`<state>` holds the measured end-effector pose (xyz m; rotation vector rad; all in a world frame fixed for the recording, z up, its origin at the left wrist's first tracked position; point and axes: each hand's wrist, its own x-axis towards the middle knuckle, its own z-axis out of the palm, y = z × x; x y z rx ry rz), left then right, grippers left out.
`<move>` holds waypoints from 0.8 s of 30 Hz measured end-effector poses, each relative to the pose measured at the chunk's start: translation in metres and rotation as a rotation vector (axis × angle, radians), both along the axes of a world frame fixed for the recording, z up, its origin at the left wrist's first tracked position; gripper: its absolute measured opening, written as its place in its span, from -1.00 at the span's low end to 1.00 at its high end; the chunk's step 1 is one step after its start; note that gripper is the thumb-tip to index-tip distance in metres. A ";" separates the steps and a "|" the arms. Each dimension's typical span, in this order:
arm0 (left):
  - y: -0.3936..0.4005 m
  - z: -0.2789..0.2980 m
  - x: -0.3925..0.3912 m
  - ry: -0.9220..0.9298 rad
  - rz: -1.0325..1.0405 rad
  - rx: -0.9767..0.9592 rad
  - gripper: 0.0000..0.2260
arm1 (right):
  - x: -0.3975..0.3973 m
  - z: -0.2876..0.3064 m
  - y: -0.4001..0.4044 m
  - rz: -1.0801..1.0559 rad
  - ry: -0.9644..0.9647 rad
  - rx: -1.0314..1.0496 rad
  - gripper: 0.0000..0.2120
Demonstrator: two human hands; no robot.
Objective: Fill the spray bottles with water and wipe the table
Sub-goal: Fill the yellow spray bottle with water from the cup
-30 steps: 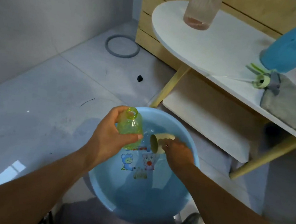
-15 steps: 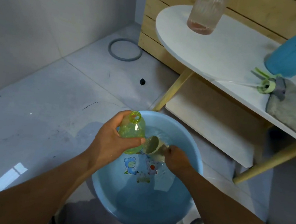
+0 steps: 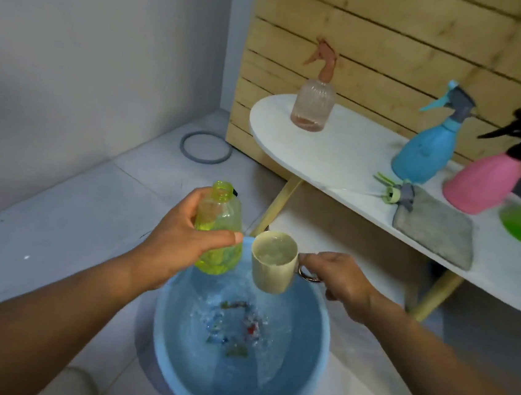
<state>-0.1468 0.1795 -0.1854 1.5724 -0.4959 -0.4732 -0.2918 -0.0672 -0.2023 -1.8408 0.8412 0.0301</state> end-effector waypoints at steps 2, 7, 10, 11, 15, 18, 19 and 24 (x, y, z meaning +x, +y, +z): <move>0.003 0.019 -0.001 0.001 -0.010 -0.007 -0.49 | -0.001 0.035 0.002 -0.008 -0.052 -0.016 -0.67; 0.010 0.059 -0.008 0.033 -0.033 -0.021 -0.41 | 0.000 0.109 0.006 -0.034 -0.173 -0.105 -0.72; 0.012 0.076 -0.011 0.034 -0.076 -0.015 -0.40 | 0.003 0.145 0.007 -0.042 -0.215 -0.167 -0.70; 0.012 0.079 -0.013 0.032 -0.089 -0.005 -0.39 | 0.005 0.155 0.009 -0.056 -0.222 -0.189 -0.65; 0.010 0.083 -0.016 0.026 -0.141 0.038 -0.39 | 0.010 0.182 0.018 -0.129 -0.279 -0.196 -0.55; 0.007 0.081 -0.014 0.028 -0.180 0.051 -0.36 | 0.015 0.190 0.021 -0.123 -0.326 -0.190 -0.57; 0.005 0.079 -0.013 0.025 -0.189 0.048 -0.36 | 0.017 0.192 0.021 -0.122 -0.337 -0.202 -0.58; -0.007 0.073 -0.011 -0.005 -0.217 0.048 -0.40 | 0.020 0.194 0.020 -0.094 -0.358 -0.265 -0.61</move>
